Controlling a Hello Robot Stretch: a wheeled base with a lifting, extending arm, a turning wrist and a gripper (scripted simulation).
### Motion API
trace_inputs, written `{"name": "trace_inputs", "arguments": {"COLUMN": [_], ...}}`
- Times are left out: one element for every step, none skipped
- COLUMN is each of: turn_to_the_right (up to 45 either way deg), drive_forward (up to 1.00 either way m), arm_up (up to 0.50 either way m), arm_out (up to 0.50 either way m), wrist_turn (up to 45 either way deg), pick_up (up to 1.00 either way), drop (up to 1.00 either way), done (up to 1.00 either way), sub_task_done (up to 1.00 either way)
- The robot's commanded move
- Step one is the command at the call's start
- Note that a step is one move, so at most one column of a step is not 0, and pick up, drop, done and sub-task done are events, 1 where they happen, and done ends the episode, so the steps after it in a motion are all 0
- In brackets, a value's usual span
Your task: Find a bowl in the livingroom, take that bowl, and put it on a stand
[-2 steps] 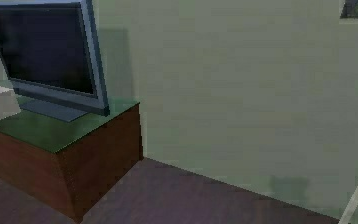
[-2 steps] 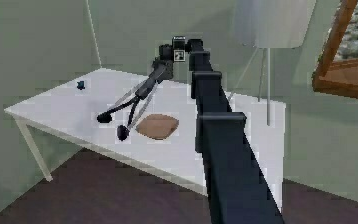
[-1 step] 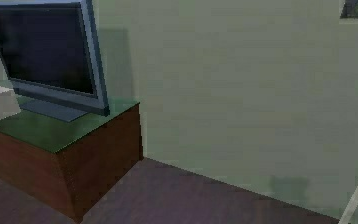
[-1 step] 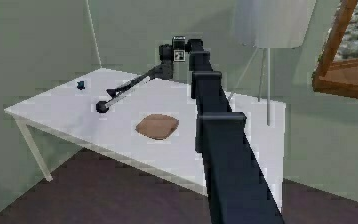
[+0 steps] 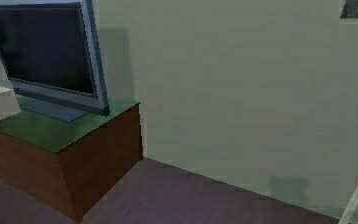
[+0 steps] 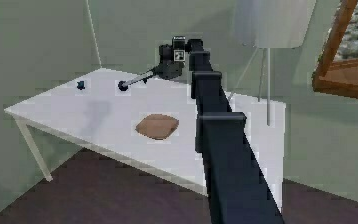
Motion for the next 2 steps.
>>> {"name": "trace_inputs", "arguments": {"turn_to_the_right": [0.0,0.0], "drive_forward": [0.00,0.00], "arm_up": [0.00,-0.30], "arm_out": [0.00,0.00], "wrist_turn": [36.0,0.0], "pick_up": [0.00,0.00], "drop": [0.00,0.00], "done": [0.00,0.00], "sub_task_done": [0.00,0.00]}}
